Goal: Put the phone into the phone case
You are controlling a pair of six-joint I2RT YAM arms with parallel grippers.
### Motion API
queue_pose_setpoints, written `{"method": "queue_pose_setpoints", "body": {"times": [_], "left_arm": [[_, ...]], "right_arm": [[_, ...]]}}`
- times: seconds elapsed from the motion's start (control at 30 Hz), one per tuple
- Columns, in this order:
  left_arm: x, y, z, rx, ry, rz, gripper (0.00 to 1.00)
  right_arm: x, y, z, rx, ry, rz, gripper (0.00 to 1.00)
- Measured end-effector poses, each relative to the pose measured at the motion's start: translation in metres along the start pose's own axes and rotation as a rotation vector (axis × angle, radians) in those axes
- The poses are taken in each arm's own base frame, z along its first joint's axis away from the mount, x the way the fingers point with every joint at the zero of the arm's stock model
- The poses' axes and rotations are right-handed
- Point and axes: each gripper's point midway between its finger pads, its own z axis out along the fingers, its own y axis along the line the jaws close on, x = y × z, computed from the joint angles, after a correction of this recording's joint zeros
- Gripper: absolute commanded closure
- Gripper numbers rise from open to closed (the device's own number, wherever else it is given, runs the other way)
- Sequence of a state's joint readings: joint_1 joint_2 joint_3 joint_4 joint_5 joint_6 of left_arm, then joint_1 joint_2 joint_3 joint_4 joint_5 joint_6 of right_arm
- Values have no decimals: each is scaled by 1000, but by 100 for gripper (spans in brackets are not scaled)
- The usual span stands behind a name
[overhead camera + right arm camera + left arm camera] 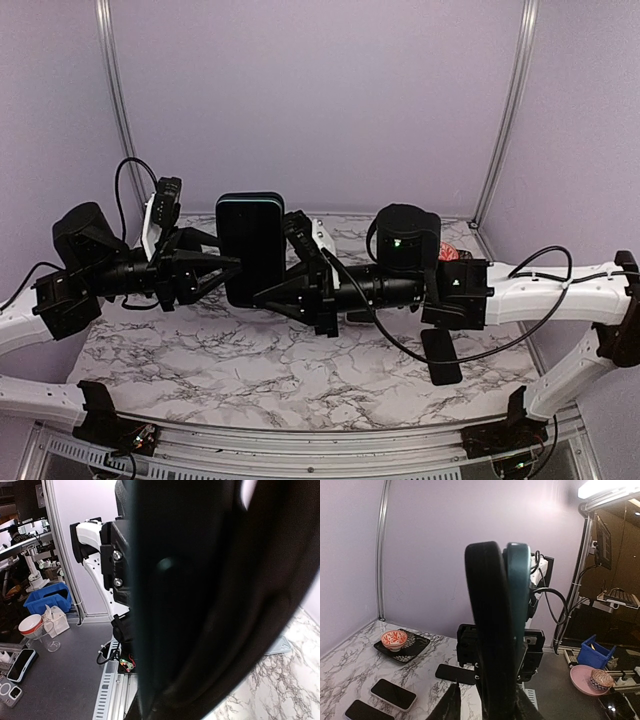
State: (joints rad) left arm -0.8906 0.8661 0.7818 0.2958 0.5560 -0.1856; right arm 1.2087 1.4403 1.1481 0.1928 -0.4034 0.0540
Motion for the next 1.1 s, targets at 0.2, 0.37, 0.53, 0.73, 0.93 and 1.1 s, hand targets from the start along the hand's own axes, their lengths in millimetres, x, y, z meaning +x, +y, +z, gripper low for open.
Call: {"method": "queue_pose_setpoints", "body": {"times": [0.2, 0.37, 0.53, 0.73, 0.93, 1.1], "left_arm": [[5, -6, 5, 35, 20, 0, 100], [3, -8, 6, 35, 17, 5, 100], [14, -4, 7, 15, 48, 2, 100], [22, -6, 8, 23, 74, -2, 100], [25, -11, 10, 42, 83, 9, 100], [26, -12, 10, 47, 83, 71, 100]], "right_arm": [[6, -7, 3, -2, 15, 10, 100], [3, -5, 3, -12, 7, 2, 18], [-15, -11, -9, 39, -39, -17, 4], [-64, -5, -34, 60, -152, -89, 22], [-83, -5, -34, 59, -189, -122, 90], [-84, -7, -35, 52, -187, -72, 100]]}}
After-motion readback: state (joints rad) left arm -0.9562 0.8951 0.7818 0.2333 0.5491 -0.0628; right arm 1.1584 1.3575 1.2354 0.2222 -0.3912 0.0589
